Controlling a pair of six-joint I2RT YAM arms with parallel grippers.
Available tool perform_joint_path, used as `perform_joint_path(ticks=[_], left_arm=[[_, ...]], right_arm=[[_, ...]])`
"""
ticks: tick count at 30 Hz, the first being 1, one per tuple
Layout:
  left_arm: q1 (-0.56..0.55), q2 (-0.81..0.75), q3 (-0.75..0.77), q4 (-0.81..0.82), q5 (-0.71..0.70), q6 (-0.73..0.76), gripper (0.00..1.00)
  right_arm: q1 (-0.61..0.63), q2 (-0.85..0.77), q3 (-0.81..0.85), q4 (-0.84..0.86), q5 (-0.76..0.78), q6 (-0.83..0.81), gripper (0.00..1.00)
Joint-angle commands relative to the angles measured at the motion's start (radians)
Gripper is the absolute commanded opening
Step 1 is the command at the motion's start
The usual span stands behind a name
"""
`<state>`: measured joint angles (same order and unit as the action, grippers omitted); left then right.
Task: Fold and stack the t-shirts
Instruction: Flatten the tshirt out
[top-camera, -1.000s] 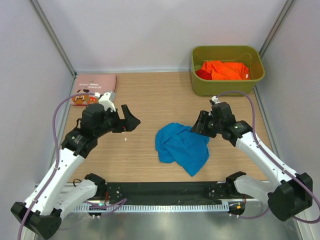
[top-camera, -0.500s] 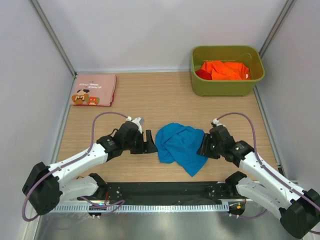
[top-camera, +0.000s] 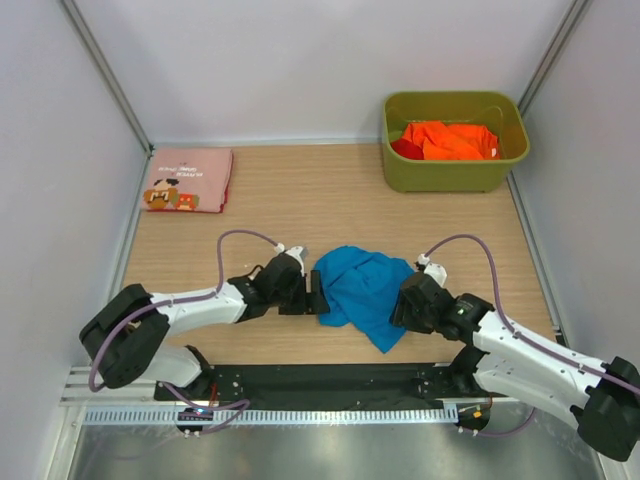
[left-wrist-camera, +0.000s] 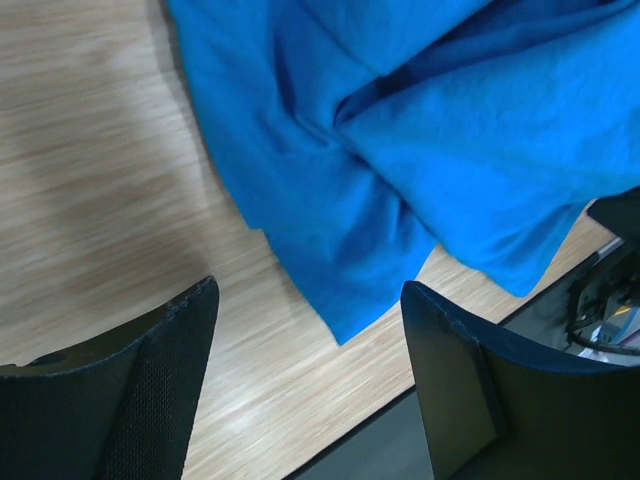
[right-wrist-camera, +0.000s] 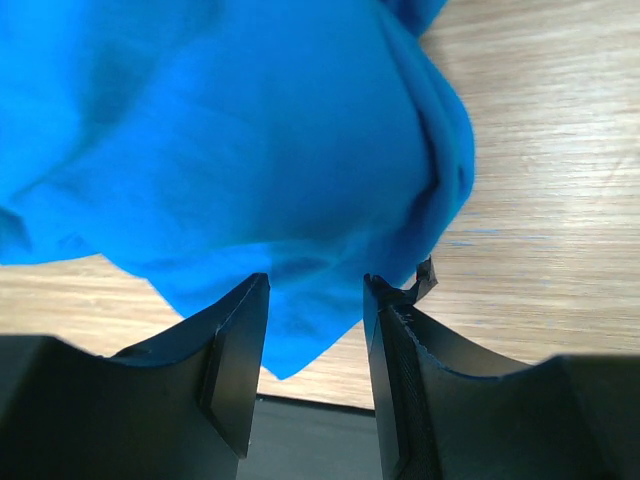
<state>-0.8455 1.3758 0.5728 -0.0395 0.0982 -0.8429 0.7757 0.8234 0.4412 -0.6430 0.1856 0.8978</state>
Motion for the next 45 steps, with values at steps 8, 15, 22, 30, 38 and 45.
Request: perform_joint_path(ticks=[8,15,22,30,38,45], left_arm=[[-0.040,0.121,0.044,0.110,-0.045,-0.036,0.36],[-0.024,-0.039,0.094,-0.092,-0.179,-0.022,0.00],[0.043,-0.135,0.127,-0.218,-0.192,-0.033,0.00],[0.092,-0.147,0.133,-0.255,-0.183,-0.024,0.00],[0.163,-0.164,0.171,-0.333,-0.201,-0.002,0.00],[0.249,-0.251,0.292,-0.583,-0.330,0.039,0.00]], right_arm=[[0.030,0.048,0.005,0.031,0.026,0.018,0.49],[0.297,0.180,0.166,0.072,0.089,-0.141,0.50],[0.510,0.419,0.218,0.200,0.181,-0.184,0.51],[0.589,0.563,0.245,0.155,0.310,-0.134,0.48],[0.594,0.455,0.367,-0.110,0.563,0.045,0.01],[0.339,0.187,0.527,-0.504,0.727,0.167,0.01]])
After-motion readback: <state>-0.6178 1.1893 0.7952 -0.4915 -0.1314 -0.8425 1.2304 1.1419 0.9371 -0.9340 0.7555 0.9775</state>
